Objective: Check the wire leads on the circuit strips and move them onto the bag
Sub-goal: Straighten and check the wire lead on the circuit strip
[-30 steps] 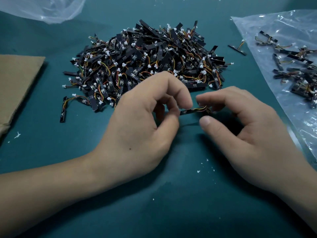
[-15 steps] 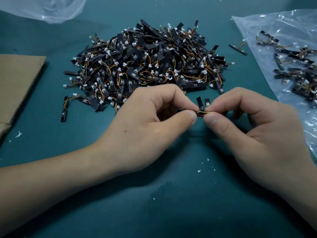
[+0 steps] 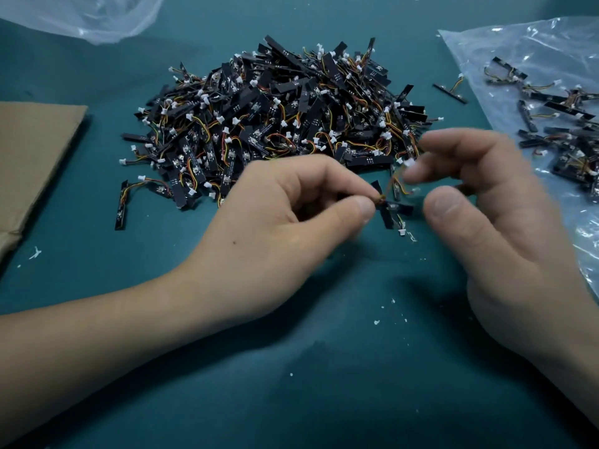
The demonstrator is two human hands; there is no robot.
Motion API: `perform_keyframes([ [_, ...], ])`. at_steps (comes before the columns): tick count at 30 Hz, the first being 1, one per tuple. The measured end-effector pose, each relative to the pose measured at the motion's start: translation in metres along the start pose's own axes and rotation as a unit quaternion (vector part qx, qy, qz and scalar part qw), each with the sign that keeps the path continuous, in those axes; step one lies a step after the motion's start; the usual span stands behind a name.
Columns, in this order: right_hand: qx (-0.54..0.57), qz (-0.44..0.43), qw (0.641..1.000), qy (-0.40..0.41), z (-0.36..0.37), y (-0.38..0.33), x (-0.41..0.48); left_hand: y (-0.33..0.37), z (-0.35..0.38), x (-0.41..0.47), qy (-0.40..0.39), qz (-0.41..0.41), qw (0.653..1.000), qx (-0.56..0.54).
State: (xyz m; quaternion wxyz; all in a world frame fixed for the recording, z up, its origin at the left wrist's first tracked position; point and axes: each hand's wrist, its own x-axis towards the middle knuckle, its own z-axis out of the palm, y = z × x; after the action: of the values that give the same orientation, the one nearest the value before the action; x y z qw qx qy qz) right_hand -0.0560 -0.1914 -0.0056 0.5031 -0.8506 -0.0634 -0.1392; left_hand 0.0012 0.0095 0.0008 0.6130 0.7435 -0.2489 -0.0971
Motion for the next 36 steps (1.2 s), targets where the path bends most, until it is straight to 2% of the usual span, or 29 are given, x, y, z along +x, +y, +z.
perform_keyframes([
  [3, -0.080, -0.023, 0.996, -0.022, -0.0004, -0.0016, 0.0020, -0.0005, -0.0006, 0.0015, 0.005, 0.002, 1.000, -0.024],
  [7, -0.140, -0.083, 0.985, -0.048, 0.0032, -0.0006, -0.0007, -0.0016, 0.0000, -0.0008, -0.022, 0.004, 1.000, 0.009],
  [10, -0.123, -0.086, 0.987, -0.055, 0.0013, 0.0021, -0.0007, -0.0009, -0.0002, -0.0015, -0.036, 0.007, 0.999, 0.020],
  [15, -0.018, -0.049, 0.997, -0.055, -0.0001, 0.0002, -0.0046, 0.0025, -0.0009, -0.0034, -0.043, 0.035, 0.998, 0.041],
  [20, -0.032, -0.052, 0.992, -0.107, -0.0008, -0.0018, -0.0038, 0.0024, -0.0003, -0.0034, -0.041, 0.043, 0.995, 0.081],
  [26, -0.016, -0.031, 0.994, -0.108, -0.0023, -0.0004, -0.0034, 0.0045, -0.0005, -0.0052, -0.068, 0.044, 0.994, 0.078],
  [36, -0.030, -0.034, 0.992, -0.118, 0.0001, -0.0024, -0.0027, 0.0039, 0.0017, -0.0055, -0.026, 0.068, 0.992, 0.107],
])
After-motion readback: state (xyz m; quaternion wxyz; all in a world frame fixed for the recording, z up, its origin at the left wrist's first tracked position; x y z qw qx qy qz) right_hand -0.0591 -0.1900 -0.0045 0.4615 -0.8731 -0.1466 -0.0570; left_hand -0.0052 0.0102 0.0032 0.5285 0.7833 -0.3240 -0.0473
